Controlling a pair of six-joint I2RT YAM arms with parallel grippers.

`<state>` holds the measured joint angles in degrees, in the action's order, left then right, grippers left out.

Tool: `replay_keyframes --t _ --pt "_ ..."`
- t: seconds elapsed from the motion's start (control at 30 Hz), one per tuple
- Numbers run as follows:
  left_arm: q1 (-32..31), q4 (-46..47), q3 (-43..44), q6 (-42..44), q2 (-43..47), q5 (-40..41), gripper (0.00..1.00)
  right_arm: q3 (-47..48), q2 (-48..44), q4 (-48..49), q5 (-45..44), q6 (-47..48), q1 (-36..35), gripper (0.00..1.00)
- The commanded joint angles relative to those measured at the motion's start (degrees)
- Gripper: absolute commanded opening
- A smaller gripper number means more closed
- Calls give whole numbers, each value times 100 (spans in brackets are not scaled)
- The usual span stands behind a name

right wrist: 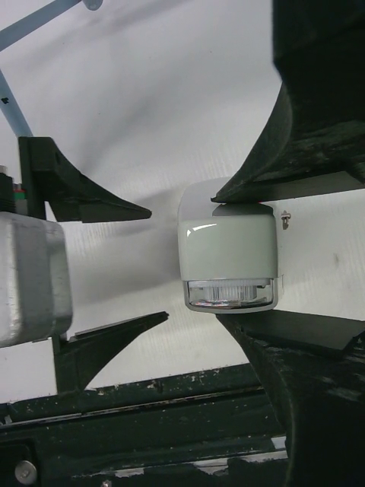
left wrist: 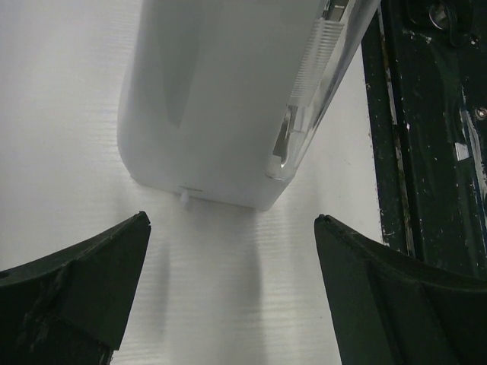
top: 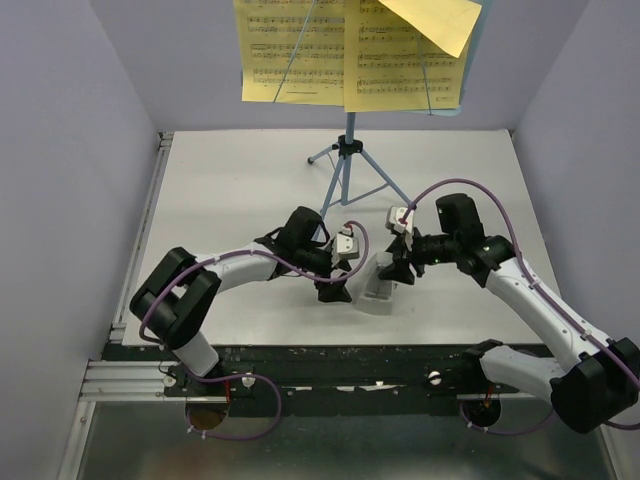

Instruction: Pack up the instrument practice props

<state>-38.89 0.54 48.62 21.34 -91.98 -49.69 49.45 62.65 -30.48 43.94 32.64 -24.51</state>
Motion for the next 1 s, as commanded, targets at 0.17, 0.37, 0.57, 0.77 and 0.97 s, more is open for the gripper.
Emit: replay_keyframes --t 0.17,0.37,0.57,0.77,0.97 --pt "-250 1124 -186 -289 -495 144 99 -120 89 -20 106 -267 17 0" --pt "-285 1159 -204 -78 -768 -49 99 -59 159 -46 97 -364 17 0" --pt "-329 1379 -274 -51 -935 100 98 38 221 -125 88 -417 17 0" --pt "-356 1467 -274 -69 -1076 109 89 100 300 -99 97 -478 17 0" --pt "-373 1432 -283 -60 -1120 153 79 56 274 7 62 -619 17 0"
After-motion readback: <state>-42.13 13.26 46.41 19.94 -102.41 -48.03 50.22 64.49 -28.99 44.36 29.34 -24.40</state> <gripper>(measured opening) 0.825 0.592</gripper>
